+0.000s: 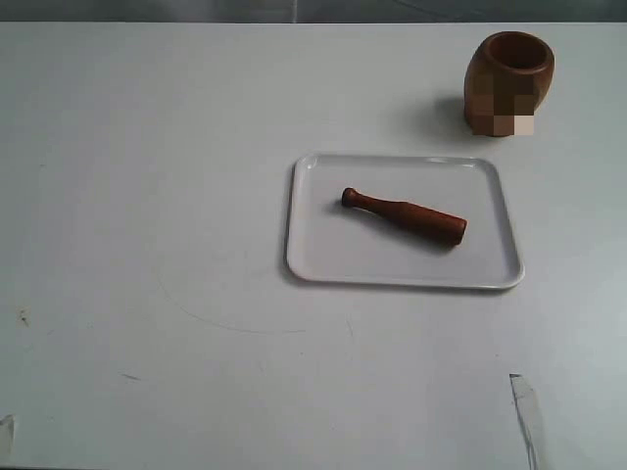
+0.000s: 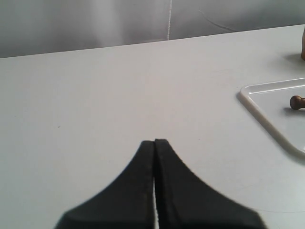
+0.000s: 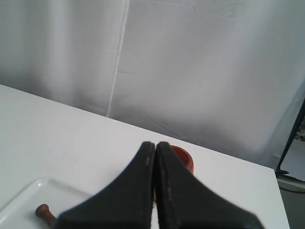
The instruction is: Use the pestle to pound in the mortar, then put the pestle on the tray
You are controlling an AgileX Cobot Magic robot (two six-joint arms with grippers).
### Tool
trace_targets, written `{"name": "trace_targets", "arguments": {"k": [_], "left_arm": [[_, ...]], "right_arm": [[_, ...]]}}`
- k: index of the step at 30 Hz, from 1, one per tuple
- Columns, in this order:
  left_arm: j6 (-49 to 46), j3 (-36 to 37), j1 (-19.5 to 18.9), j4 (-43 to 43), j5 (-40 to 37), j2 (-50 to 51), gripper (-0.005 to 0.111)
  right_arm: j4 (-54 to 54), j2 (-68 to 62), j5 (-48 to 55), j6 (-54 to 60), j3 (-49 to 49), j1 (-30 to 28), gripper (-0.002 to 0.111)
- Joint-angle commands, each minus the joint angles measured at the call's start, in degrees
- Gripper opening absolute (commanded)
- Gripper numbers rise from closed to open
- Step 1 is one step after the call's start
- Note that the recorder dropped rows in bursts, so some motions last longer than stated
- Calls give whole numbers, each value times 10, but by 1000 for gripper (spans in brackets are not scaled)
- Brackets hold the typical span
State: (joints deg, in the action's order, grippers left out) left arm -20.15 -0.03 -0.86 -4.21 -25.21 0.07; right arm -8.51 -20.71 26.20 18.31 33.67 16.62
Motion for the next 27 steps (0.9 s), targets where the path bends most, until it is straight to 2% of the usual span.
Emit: {"name": "trace_targets", "arguments": {"k": [1,7,14,27], "left_arm": [[5,0,4,4,2,-1,0],[5,0,4,4,2,-1,0],[5,0,4,4,2,-1,0],[5,0,4,4,2,-1,0]], "right_arm": [[-8,37,-41,12,-50,0,0],[-78,130,-140,-30,-140,0,0],[-98,185,-83,-44,-155,0,0],[-99,185,-80,-48,-155,0,0]]}}
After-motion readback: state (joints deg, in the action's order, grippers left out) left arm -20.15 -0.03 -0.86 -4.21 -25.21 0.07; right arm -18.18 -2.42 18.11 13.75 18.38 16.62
